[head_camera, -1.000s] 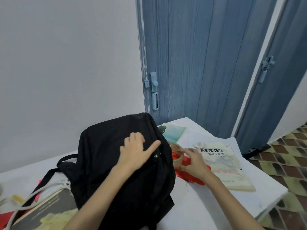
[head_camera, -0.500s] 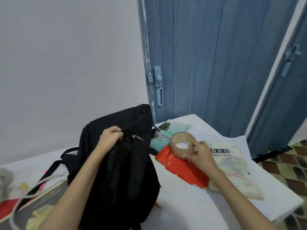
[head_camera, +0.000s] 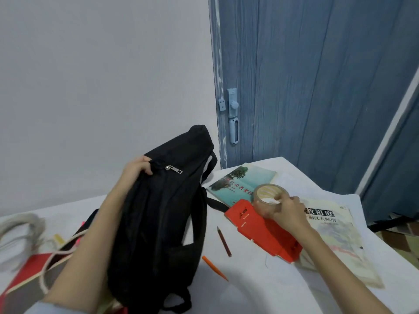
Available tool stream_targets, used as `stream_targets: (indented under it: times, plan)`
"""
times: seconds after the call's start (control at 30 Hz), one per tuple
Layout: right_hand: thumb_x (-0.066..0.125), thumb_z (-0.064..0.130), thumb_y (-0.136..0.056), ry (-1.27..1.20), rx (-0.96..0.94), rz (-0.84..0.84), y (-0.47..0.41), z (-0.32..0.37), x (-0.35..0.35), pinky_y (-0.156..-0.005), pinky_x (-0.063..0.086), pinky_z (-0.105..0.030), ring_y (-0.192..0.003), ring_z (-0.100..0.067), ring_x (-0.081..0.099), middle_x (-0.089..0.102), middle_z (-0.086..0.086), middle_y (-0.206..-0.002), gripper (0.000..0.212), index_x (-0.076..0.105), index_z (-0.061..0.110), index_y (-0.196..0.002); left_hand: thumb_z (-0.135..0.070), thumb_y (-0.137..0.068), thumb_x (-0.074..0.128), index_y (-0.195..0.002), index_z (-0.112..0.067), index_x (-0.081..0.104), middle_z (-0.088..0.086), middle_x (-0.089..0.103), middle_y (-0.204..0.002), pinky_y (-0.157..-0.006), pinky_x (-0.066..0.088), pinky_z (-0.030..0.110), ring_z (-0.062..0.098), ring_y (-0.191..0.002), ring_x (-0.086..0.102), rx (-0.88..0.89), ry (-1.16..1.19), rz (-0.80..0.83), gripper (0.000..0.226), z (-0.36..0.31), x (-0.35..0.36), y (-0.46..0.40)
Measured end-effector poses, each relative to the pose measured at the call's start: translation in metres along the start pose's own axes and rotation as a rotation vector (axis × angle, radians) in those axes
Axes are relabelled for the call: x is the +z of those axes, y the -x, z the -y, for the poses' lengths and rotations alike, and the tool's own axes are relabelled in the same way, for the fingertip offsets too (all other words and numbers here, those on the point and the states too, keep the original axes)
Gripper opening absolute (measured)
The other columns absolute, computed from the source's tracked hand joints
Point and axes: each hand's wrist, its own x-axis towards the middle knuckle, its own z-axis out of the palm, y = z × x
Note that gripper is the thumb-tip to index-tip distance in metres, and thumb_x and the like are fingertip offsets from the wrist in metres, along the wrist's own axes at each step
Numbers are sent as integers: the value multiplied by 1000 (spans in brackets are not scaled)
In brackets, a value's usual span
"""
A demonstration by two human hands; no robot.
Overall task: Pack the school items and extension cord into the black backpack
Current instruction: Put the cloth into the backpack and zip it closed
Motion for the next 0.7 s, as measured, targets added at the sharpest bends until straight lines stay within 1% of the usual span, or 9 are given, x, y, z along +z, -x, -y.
stream_targets:
  times: [0.07,0.17,0.3,0.37,0.43,0.5,0.53,0.63,0.7]
  plan:
    - [65,46,-80,50,-12,-36,1,11,2,-97,35,-41,-118,-38,39,43,-17,-123,53,49,15,-119,7,-60,53,-57,-13,55,-9,53,-47,-58,36,17,13,-64,44,19,-90,17,21,13,18,10]
    - [59,32,-87,3,-118,-127,2,34,8,-100,31,-43,-124,-37,34,40,-18,-132,37,54,13,-118,10,-78,54,-66,-14,49,2,50,-62,-57,33,12,15,-70,43,29,-199,119,28,45,45,31]
    - [59,23,-90,-244,-441,-145,12,72,14,-99,31,-34,-116,-30,48,54,-12,-120,23,61,10,-108,-22,-85,66,-90,-17,59,-4,62,-89,-74,41,9,5,-81,56,66,-232,285,10,63,53,56]
    - [58,32,-87,-307,-617,-73,21,93,18,-98,36,-32,-112,-23,52,59,-4,-109,21,64,15,-99,-34,-84,65,-103,-20,59,-4,64,-105,-84,43,11,3,-94,59,128,-283,254,24,65,30,64]
    - [60,39,-82,-301,-728,-24,29,108,22,-100,39,-37,-114,-18,52,60,0,-110,20,64,23,-93,-45,-80,67,-107,-24,57,-8,60,-113,-92,41,16,3,-105,54,266,-583,164,36,71,-1,70]
    - [68,42,-79,-236,-805,41,37,125,27,-102,37,-39,-118,-17,49,56,2,-119,24,64,26,-96,-55,-74,64,-106,-28,59,-12,53,-123,-100,35,31,8,-118,43,332,-980,85,43,83,-34,75]
    - [70,44,-78,-157,-846,91,41,137,32,-102,34,-38,-121,-17,45,51,3,-126,31,62,27,-103,-54,-74,64,-104,-29,61,-11,49,-129,-103,32,35,11,-125,38,294,-1085,82,39,90,-49,79]
    - [68,52,-76,242,-883,254,49,167,49,-106,28,-38,-133,-21,29,32,2,-144,63,43,31,-129,-46,-82,62,-104,-30,64,-7,37,-143,-109,25,42,16,-138,22,167,-1095,124,27,106,-67,89]
    - [69,50,-76,400,-855,313,50,181,67,-106,30,-38,-131,-24,30,30,-1,-144,72,34,30,-135,-44,-86,59,-108,-29,63,-7,32,-148,-111,21,42,14,-142,14,167,-1098,114,27,112,-69,94]
